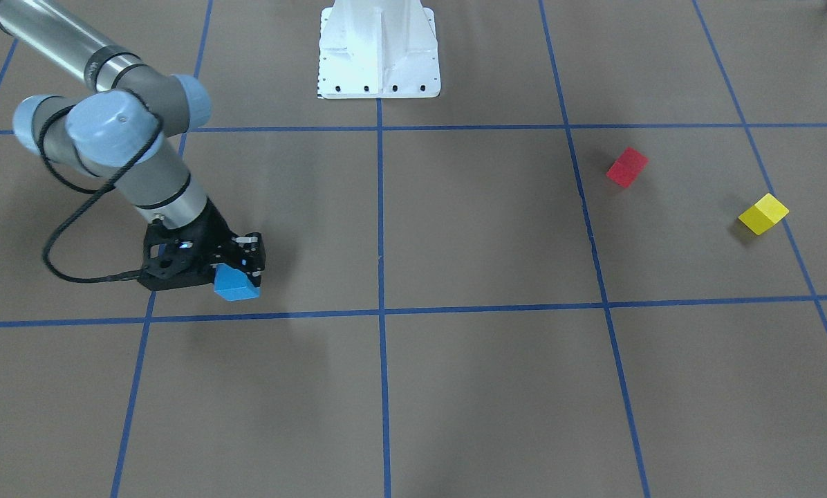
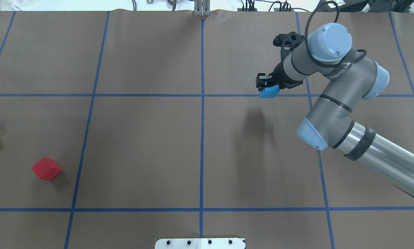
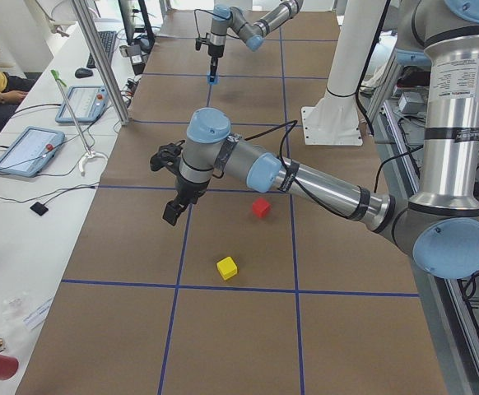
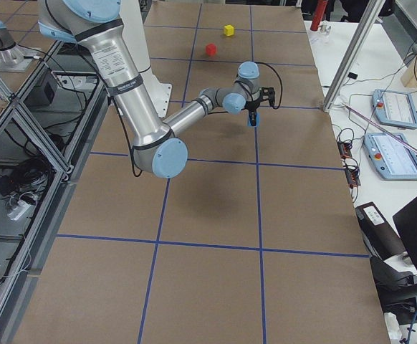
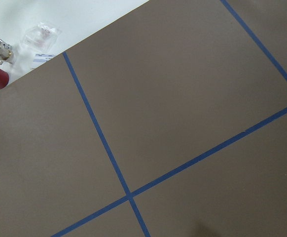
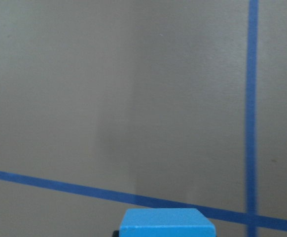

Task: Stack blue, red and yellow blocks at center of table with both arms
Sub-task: 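Carry the blue cube with the right gripper to the table center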

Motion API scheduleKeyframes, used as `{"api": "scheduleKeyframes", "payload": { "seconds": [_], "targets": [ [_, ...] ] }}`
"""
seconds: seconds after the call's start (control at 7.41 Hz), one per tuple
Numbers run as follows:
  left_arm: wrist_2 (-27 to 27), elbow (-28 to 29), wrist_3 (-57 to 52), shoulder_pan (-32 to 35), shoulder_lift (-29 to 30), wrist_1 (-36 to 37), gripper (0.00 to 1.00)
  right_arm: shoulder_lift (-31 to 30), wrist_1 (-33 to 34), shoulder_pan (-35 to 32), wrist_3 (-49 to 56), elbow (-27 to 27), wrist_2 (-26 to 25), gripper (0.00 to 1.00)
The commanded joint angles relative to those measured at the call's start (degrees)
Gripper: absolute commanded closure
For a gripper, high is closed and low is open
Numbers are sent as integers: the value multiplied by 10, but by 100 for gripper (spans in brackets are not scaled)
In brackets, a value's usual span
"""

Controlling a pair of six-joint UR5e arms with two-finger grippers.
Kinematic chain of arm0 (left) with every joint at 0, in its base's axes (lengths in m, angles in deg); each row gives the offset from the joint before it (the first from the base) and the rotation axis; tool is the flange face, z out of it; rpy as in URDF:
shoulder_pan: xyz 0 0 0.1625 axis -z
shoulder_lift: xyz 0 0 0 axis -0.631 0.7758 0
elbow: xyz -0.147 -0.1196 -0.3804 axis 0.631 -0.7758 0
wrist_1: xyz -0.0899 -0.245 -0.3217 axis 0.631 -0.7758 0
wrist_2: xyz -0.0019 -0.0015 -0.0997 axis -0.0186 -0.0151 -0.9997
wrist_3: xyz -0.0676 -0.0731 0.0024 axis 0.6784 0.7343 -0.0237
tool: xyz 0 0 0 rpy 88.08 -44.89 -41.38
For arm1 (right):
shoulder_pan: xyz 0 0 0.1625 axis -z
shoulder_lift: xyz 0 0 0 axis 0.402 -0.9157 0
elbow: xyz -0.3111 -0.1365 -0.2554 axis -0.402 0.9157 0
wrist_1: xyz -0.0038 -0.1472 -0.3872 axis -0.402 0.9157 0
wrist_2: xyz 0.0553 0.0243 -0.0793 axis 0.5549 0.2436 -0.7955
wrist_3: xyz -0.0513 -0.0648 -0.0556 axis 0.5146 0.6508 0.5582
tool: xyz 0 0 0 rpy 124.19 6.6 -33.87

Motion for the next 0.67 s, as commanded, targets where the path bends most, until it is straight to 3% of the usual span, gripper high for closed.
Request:
{"api": "scheduleKeyframes", "payload": {
  "seconds": [0.0,0.27,0.54],
  "targets": [
    [0,8,0,0,3,0,0,102,86,106,-93,23,-109,100],
    [0,13,0,0,2,0,0,183,89,145,-130,122,-138,96],
    [-1,12,0,0,-5,0,0,174,88,159,-123,125,-151,50]
  ]
}}
